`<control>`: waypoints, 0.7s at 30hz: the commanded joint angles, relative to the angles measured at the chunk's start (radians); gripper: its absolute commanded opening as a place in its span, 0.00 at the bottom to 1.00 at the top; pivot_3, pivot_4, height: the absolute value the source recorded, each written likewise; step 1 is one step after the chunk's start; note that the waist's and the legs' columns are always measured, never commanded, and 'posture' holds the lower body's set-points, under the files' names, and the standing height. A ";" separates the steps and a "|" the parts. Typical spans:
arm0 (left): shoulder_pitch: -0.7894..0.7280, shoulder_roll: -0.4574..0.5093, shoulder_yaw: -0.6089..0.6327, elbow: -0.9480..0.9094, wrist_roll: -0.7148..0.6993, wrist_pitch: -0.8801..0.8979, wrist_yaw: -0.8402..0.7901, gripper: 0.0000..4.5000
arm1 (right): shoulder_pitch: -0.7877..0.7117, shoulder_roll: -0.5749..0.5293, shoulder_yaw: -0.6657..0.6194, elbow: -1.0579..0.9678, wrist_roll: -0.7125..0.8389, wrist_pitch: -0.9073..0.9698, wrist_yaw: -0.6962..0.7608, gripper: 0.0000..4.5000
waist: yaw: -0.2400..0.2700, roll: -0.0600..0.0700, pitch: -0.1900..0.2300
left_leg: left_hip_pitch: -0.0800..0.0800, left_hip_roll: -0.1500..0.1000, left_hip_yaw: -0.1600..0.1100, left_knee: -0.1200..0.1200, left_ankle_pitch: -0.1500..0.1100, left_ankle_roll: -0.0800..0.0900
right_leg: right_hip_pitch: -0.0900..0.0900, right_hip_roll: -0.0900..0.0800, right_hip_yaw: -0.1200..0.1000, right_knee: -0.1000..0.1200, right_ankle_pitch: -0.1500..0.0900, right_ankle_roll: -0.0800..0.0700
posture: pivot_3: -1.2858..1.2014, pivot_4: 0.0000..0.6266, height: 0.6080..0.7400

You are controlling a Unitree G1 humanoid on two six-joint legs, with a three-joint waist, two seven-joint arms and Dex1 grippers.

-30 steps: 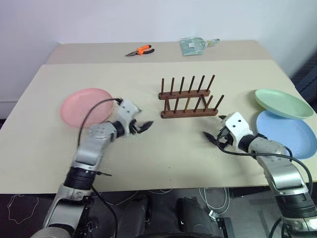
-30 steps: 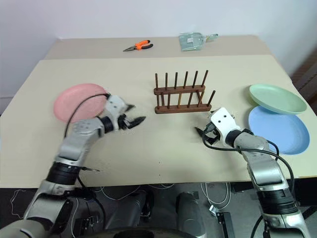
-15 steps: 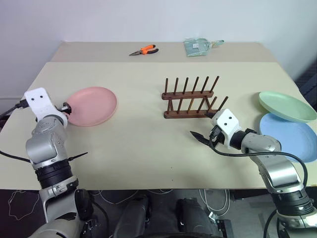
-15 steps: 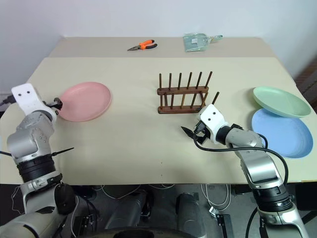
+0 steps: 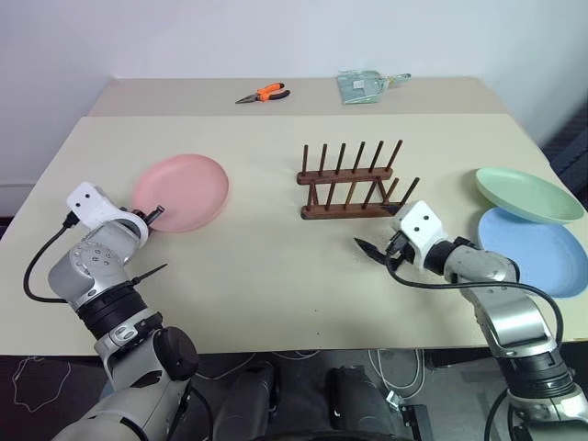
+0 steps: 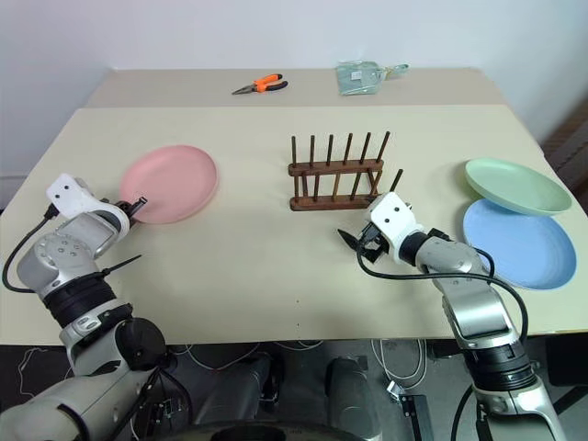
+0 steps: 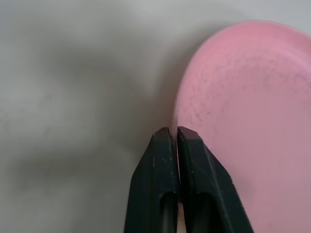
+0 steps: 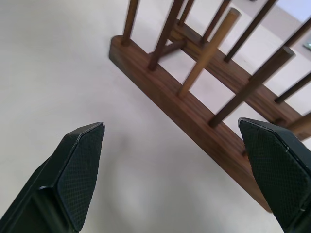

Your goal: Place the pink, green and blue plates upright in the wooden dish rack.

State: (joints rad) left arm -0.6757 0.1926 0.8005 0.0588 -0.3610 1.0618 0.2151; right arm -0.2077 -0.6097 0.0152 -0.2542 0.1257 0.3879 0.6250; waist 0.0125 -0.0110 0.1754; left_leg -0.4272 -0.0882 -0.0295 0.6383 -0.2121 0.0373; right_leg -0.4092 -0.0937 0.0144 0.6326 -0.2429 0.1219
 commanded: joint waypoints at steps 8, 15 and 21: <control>-0.143 0.069 -0.397 -0.147 -0.014 -0.226 -0.253 0.01 | -0.171 -0.026 0.034 -0.176 -0.074 -0.104 -0.001 1.00 | 0.000 -0.001 0.001 | -0.001 0.000 0.000 0.000 0.000 0.000 | 0.000 -0.001 0.000 -0.001 0.000 0.000 | 0.52 0.24 0.84; -0.287 0.046 -0.558 -0.166 -0.016 -0.212 -0.294 0.01 | -0.418 -0.027 0.230 -0.088 -0.335 -0.203 -0.021 1.00 | -0.008 -0.001 0.001 | 0.000 0.000 0.001 -0.006 0.005 -0.008 | -0.002 0.000 0.000 -0.001 0.000 0.000 | 0.52 0.24 0.84; -0.316 -0.038 -0.589 -0.214 -0.063 -0.160 -0.260 0.00 | -0.512 -0.034 0.345 0.080 -0.562 -0.357 -0.076 0.95 | -0.002 -0.001 0.001 | 0.000 -0.001 0.001 -0.006 0.006 -0.009 | -0.003 0.000 0.000 -0.001 0.000 0.000 | 0.52 0.24 0.84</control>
State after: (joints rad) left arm -0.9585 0.1584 0.2070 -0.1027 -0.4053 0.8954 -0.0552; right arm -0.7026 -0.6378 0.3560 -0.1979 -0.3780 0.0709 0.5787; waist 0.0104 -0.0121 0.1762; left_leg -0.4278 -0.0889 -0.0286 0.6320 -0.2060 0.0280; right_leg -0.4119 -0.0935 0.0144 0.6314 -0.2429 0.1217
